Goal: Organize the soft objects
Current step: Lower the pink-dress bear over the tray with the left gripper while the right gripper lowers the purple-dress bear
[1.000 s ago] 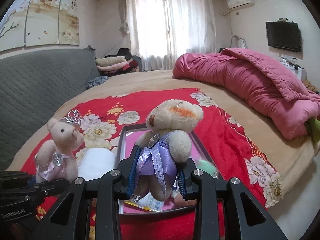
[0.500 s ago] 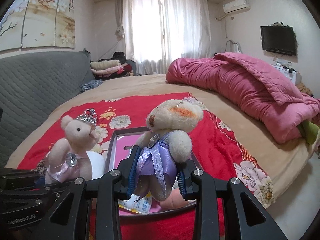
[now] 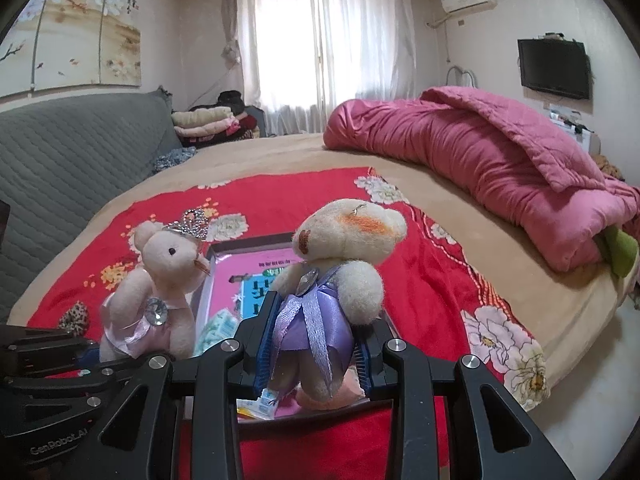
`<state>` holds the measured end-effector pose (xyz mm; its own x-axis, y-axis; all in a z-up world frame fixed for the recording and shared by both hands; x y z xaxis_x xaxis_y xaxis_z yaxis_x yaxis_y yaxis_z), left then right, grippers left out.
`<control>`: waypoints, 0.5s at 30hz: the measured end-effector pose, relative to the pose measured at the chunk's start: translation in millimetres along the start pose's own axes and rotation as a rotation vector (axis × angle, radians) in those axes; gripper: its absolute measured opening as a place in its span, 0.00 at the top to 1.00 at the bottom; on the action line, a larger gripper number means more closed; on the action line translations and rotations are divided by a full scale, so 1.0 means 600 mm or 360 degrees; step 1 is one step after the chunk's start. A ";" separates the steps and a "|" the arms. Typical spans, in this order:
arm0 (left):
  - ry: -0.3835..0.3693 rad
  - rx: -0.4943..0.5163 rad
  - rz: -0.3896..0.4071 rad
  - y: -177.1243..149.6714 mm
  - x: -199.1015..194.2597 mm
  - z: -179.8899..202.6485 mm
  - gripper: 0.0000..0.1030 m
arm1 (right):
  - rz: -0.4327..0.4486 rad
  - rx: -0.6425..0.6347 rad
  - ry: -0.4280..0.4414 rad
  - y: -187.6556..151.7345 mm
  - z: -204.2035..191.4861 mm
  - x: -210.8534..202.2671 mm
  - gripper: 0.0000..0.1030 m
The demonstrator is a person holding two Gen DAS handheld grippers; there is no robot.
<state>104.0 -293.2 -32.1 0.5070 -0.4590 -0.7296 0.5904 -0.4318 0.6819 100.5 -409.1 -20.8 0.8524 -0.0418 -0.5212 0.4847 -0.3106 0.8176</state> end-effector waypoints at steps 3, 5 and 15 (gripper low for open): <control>-0.0015 0.0004 -0.0024 0.000 0.017 0.006 0.84 | -0.0022 0.0011 -0.0014 -0.004 0.011 0.011 0.67; -0.0026 0.0013 -0.0044 0.000 0.031 0.012 0.84 | -0.0052 0.0012 -0.0015 -0.007 0.019 0.022 0.67; -0.0078 0.0039 -0.0151 -0.003 0.101 0.029 0.84 | -0.0262 -0.0051 0.0040 -0.026 0.030 0.096 0.66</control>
Point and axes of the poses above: each gripper's, at about its wrist camera, not at the fingertips, and x roughly the way its jaws point, z to its right, y to its top, the point moved 7 cm from there along x, roughly the way its jaws point, and after that the axes turned 11 degrees about x, right-handed, at the moved point
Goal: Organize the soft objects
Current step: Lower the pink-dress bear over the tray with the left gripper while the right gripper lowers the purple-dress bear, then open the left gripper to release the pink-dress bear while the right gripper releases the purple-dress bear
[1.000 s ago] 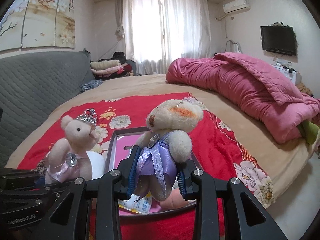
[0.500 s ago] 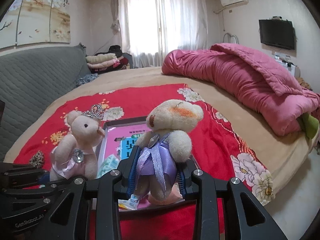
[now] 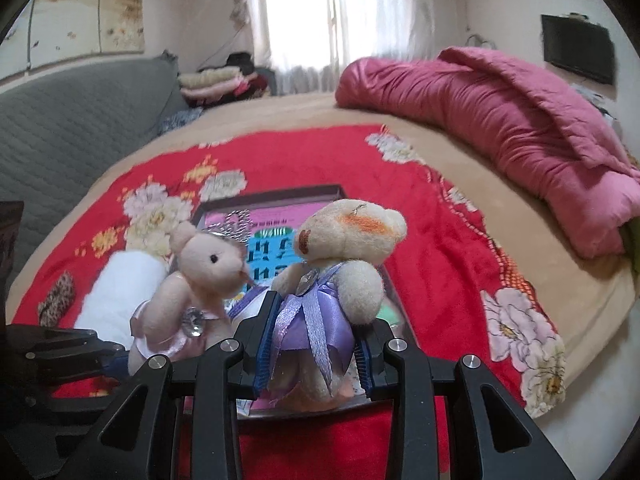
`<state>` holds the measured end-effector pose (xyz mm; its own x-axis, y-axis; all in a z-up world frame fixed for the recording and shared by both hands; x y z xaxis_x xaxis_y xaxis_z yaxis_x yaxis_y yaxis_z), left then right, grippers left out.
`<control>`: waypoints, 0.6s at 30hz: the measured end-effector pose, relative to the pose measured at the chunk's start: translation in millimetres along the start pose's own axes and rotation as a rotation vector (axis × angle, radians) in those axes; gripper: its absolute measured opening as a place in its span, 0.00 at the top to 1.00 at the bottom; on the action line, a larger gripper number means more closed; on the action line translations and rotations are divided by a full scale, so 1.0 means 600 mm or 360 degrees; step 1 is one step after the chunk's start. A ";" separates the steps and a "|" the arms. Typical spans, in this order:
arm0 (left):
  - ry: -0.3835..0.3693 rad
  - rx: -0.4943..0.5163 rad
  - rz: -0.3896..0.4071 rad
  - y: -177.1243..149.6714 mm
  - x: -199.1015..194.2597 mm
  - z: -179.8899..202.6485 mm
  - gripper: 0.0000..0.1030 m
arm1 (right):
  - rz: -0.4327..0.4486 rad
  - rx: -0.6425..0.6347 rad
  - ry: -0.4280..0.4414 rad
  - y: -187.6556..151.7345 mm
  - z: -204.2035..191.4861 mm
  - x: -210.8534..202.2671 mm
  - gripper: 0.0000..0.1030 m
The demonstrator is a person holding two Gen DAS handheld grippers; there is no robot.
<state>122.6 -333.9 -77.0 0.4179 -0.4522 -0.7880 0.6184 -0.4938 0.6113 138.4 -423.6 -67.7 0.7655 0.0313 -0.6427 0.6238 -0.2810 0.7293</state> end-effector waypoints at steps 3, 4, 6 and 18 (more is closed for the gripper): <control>-0.0004 -0.0005 -0.0020 -0.001 0.012 -0.001 0.84 | -0.0062 -0.0009 0.0030 -0.004 -0.004 0.025 0.66; -0.0006 -0.0005 -0.0026 -0.001 0.016 -0.002 0.84 | -0.0097 -0.0004 0.0049 -0.005 -0.006 0.037 0.66; -0.0005 -0.0007 -0.0040 -0.001 0.024 -0.004 0.84 | -0.0118 -0.0002 0.0052 -0.005 -0.006 0.051 0.66; -0.0030 -0.0049 -0.0094 -0.001 0.049 -0.011 0.83 | -0.0092 0.0069 0.0030 -0.006 0.012 0.046 0.41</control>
Point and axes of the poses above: each gripper's, at about its wrist camera, not at the fingertips, and x roughly the way its jaws point, z to its right, y to its top, the point moved 7 cm from there along x, roughly the way its jaws point, and after that the axes turned 11 degrees about x, right-handed, at the moved point
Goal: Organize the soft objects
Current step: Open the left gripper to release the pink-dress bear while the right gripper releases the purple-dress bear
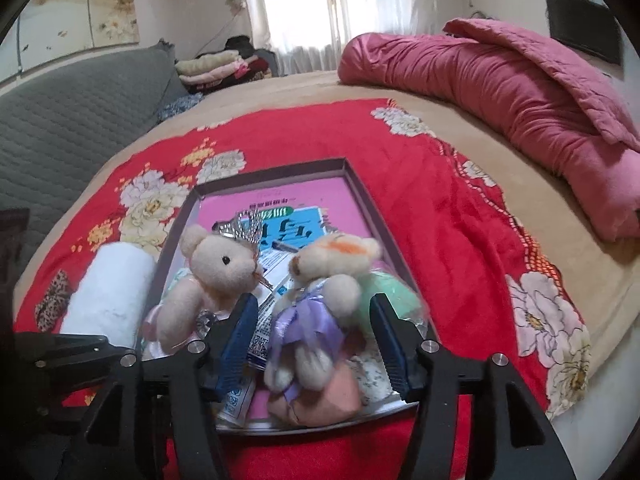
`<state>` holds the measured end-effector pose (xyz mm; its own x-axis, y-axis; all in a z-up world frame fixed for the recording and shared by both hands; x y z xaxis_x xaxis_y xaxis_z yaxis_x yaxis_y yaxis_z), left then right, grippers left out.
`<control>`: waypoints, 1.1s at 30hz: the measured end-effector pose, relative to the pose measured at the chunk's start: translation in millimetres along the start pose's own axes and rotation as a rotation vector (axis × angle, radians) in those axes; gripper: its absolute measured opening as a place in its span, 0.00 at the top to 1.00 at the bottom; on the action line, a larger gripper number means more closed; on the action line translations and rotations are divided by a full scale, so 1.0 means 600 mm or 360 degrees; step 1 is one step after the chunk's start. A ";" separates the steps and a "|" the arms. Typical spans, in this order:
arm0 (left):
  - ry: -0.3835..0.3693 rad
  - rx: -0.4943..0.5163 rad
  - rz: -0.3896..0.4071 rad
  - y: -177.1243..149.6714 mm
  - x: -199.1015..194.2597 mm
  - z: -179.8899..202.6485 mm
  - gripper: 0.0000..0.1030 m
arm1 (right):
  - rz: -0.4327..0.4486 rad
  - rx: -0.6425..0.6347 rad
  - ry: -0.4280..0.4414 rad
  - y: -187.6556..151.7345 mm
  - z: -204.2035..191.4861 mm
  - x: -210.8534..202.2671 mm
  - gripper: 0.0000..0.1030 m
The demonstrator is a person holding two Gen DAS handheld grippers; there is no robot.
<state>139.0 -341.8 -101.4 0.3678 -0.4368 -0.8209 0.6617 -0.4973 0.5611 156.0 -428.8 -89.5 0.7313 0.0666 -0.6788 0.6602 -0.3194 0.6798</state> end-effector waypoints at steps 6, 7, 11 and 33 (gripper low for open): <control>-0.0041 -0.0034 -0.0011 0.006 0.002 -0.002 0.79 | 0.0119 0.0116 -0.0025 0.014 0.033 -0.042 0.36; -0.0027 -0.0025 -0.0009 0.007 0.001 -0.002 0.76 | 0.0131 0.0143 -0.0033 0.017 0.040 -0.047 0.36; -0.0018 -0.0026 0.0000 0.011 -0.006 -0.003 0.65 | 0.0156 0.0206 -0.0043 0.024 0.052 -0.058 0.36; 0.0013 -0.0070 0.0082 -0.002 -0.085 -0.027 0.51 | 0.0239 0.0065 -0.0002 0.035 -0.027 -0.124 0.31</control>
Point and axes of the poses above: each gripper's, at about its wrist camera, not at the fingertips, and x roughly the way its jaws point, z to its right, y to its top, the point moved 7 cm from there along x, roughly the way its jaws point, and after that the axes turned 11 degrees about x, right-handed, at the moved point
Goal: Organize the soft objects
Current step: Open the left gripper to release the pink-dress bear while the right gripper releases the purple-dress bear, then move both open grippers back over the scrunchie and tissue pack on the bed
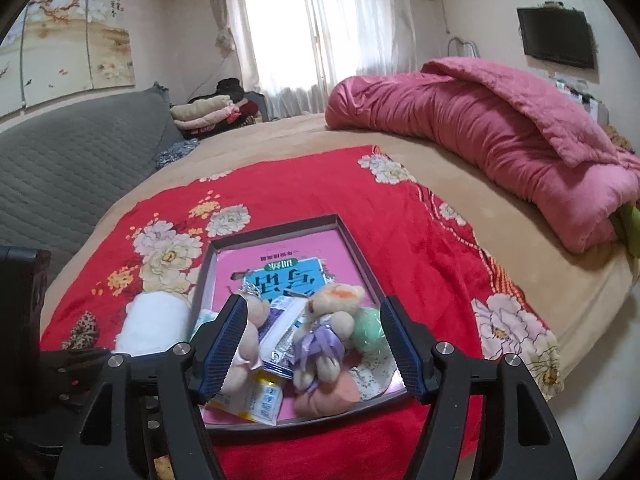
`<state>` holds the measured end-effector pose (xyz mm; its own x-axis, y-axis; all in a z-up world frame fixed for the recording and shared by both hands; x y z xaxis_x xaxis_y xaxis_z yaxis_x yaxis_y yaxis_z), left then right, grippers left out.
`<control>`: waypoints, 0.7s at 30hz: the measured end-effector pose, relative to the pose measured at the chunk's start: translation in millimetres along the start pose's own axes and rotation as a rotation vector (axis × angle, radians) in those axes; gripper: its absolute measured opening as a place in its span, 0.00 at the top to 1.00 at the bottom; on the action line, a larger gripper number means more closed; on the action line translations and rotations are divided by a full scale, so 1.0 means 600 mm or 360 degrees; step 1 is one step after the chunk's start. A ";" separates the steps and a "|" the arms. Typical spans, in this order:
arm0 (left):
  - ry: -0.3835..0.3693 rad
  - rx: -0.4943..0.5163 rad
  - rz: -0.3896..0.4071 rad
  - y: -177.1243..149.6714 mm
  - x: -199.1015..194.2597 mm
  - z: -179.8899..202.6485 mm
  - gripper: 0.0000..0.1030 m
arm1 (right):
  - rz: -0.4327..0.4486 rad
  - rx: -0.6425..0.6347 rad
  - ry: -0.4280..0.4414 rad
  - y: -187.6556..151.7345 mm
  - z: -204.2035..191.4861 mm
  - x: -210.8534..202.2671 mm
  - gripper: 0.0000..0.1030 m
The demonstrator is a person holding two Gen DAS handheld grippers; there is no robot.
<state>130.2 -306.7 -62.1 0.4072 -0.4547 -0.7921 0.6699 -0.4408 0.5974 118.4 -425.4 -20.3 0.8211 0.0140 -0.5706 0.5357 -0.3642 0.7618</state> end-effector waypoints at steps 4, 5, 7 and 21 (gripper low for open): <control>0.0024 0.0002 0.0043 0.000 -0.026 -0.004 0.47 | 0.0021 -0.0033 -0.0003 0.006 -0.019 -0.018 0.30; 0.0025 0.0002 0.0053 0.001 -0.032 -0.005 0.47 | 0.0022 -0.0040 0.0000 0.007 -0.022 -0.021 0.30; 0.0028 -0.0005 0.0082 0.001 -0.048 -0.009 0.47 | 0.0038 -0.0064 -0.0003 0.008 -0.033 -0.032 0.30; 0.0169 -0.0094 0.0227 -0.033 -0.158 -0.088 0.40 | 0.0057 -0.0225 0.0160 -0.004 -0.166 -0.089 0.29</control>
<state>110.9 -213.9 -5.5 0.5621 -0.4237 -0.7104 0.6346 -0.3299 0.6989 93.1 -332.7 38.9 0.8518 0.0988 -0.5144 0.5224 -0.2317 0.8206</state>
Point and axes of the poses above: each gripper's, at about its wrist camera, not at the fingertips, and x roughly the way its jaws point, z to its right, y to its top, the point moved 7 cm from there along x, roughly the way its jaws point, and after that the axes turned 11 degrees about x, right-handed, at the moved point
